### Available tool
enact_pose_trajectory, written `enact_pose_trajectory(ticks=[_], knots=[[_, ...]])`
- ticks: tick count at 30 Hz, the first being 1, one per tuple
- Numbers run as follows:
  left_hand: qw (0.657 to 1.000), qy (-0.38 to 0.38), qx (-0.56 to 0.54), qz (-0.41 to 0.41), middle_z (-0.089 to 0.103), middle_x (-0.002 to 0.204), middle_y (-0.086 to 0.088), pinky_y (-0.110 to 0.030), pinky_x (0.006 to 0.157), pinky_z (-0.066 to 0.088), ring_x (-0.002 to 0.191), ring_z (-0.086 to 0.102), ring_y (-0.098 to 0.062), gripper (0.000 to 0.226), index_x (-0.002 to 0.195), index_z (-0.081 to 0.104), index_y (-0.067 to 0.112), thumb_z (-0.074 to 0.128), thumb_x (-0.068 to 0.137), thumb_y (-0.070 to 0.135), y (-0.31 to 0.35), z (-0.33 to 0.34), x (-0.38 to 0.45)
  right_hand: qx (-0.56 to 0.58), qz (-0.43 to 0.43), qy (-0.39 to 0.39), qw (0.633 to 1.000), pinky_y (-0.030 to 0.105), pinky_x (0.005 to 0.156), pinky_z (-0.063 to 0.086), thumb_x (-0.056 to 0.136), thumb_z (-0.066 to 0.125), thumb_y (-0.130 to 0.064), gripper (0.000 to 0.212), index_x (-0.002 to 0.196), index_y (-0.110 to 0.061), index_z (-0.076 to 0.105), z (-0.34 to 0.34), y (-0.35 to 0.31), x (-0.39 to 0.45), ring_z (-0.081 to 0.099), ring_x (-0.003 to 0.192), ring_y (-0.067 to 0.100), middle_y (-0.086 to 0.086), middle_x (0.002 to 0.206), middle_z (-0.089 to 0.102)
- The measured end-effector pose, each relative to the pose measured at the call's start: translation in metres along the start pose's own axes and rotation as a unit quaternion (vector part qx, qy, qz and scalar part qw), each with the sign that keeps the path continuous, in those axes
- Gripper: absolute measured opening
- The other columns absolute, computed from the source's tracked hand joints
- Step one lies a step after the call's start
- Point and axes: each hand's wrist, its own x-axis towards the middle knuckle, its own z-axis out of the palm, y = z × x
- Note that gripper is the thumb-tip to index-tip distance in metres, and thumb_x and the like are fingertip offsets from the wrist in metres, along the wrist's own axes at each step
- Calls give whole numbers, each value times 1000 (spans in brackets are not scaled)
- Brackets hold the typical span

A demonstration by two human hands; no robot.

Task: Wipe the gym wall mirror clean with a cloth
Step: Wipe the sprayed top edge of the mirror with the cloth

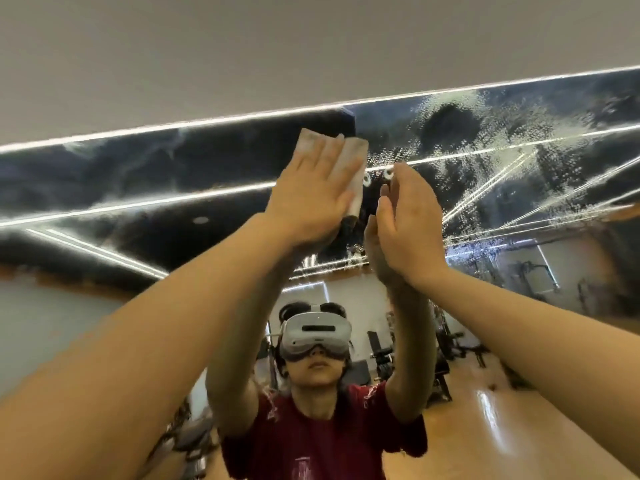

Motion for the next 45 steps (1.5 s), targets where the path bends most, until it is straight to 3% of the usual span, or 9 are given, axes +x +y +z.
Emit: enact_pose_trajectory(ticks=[4, 7, 9, 11, 22, 31, 36, 40, 45], knots=[[997, -38, 13, 63, 3, 165, -7, -39, 121, -3, 152, -1, -26, 62, 157, 5, 27, 14, 100, 49, -4, 1, -39, -115, 8, 14, 993, 53, 101, 40, 95, 34, -30, 45, 127, -5, 53, -16, 24, 10, 50, 120, 35, 18, 130, 54], [1000, -6, 14, -24, 6, 164, -11, -39, 121, 0, 150, 5, -29, 59, 157, 9, 25, 27, 104, 42, -26, -9, -22, -184, 12, -4, 983, 54, 106, 35, 96, 42, -31, 44, 135, -12, 51, -28, 48, 14, 42, 130, 35, 17, 141, 46], [994, -4, 19, -111, 3, 164, -13, -44, 122, 7, 150, 3, -32, 58, 157, 9, 24, 28, 104, 40, -35, -16, -7, -200, 16, -22, 979, 58, 105, 35, 94, 39, -36, 48, 137, -17, 50, -31, 60, 14, 41, 131, 36, 17, 141, 46], [989, -2, 28, -144, 1, 163, -14, -45, 122, 2, 150, -1, -34, 57, 156, 8, 25, 27, 105, 41, -35, -14, 5, -211, 14, -38, 977, 60, 106, 33, 94, 34, -42, 52, 140, -21, 46, -31, 67, 12, 40, 132, 36, 17, 142, 45], [995, -3, 11, -98, -3, 165, -11, -43, 121, -3, 151, -3, -32, 55, 156, 11, 30, 20, 103, 45, 10, 6, -11, -203, 4, -34, 979, 55, 108, 23, 93, 35, -46, 52, 141, -28, 47, -38, 68, 11, 34, 135, 34, 13, 145, 42], [968, 22, -13, -249, 0, 165, -6, -49, 121, 7, 152, -2, -29, 51, 155, 13, 35, 20, 105, 45, 28, 11, 19, -177, -55, -49, 981, 54, 109, 23, 94, 39, -43, 51, 141, -25, 49, -80, 129, 45, 35, 135, 35, 13, 148, 40], [960, 18, -3, -280, -1, 166, -3, -47, 122, 7, 152, -4, -27, 51, 155, 13, 36, 21, 105, 45, 33, 10, 20, -159, -66, -67, 983, 58, 108, 25, 91, 30, -56, 60, 139, -26, 49, -98, 171, 64, 39, 130, 35, 14, 141, 44], [952, 12, -1, -307, -1, 166, -3, -49, 123, 8, 152, -3, -26, 52, 156, 11, 36, 20, 105, 45, 46, 11, 18, -143, -78, -70, 984, 56, 111, 19, 93, 33, -52, 56, 142, -27, 46, -97, 175, 62, 32, 137, 34, 13, 148, 37], [948, 15, -4, -317, 5, 164, -6, -55, 118, 22, 150, 7, -32, 53, 155, 17, 33, 18, 104, 48, 95, 19, -14, -126, -85, -67, 986, 55, 112, 18, 96, 37, -47, 51, 142, -26, 45, -96, 175, 62, 30, 139, 35, 16, 149, 37]])
